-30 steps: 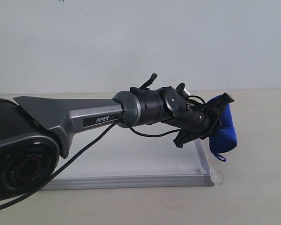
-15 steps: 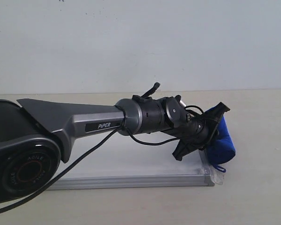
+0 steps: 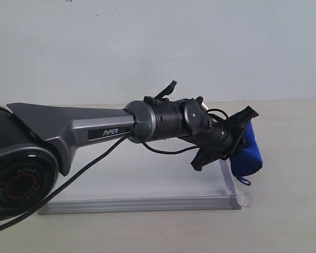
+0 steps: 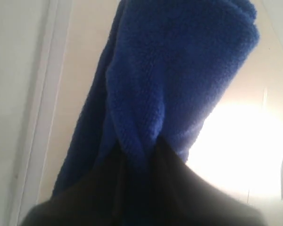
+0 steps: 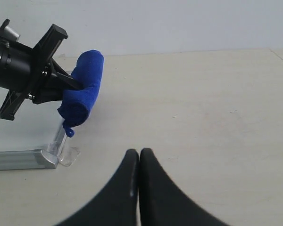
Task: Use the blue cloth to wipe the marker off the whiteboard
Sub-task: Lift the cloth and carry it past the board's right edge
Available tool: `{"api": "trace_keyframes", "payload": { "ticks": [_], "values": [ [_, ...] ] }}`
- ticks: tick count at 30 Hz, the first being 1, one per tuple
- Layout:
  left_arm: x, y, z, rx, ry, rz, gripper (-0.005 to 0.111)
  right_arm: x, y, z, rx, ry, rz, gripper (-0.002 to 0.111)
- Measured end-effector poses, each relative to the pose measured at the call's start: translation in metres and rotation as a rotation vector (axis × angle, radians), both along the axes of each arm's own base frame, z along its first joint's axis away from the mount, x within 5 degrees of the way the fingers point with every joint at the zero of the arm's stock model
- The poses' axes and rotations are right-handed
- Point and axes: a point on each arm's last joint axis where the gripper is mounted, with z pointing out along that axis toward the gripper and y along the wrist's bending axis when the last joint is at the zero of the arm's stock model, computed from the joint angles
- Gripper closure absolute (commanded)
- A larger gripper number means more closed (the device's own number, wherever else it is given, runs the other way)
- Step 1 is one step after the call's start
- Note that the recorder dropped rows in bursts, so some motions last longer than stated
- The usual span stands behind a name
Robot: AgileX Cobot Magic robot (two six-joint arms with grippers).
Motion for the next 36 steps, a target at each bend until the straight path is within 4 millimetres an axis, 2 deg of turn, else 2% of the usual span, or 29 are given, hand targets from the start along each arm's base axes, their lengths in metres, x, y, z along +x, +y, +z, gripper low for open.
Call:
{"api": "trace_keyframes", "payload": {
  "ticks": [19, 26, 36],
  "values": [
    [0.001, 0.002, -0.002, -0.003, 0.031, 0.042, 0.103, 0.0, 0.0, 0.0, 0.0, 0.0, 0.0, 0.108],
    [0.001, 0.002, -0.02, 0.003, 0.063, 0.054, 0.103, 0.0, 0.0, 0.0, 0.0, 0.0, 0.0, 0.108],
    [0.001, 0.001, -0.02, -0.007, 0.061, 0.064, 0.101, 0.0, 0.0, 0.0, -0.002, 0.0, 0.0, 0.108]
  ]
}}
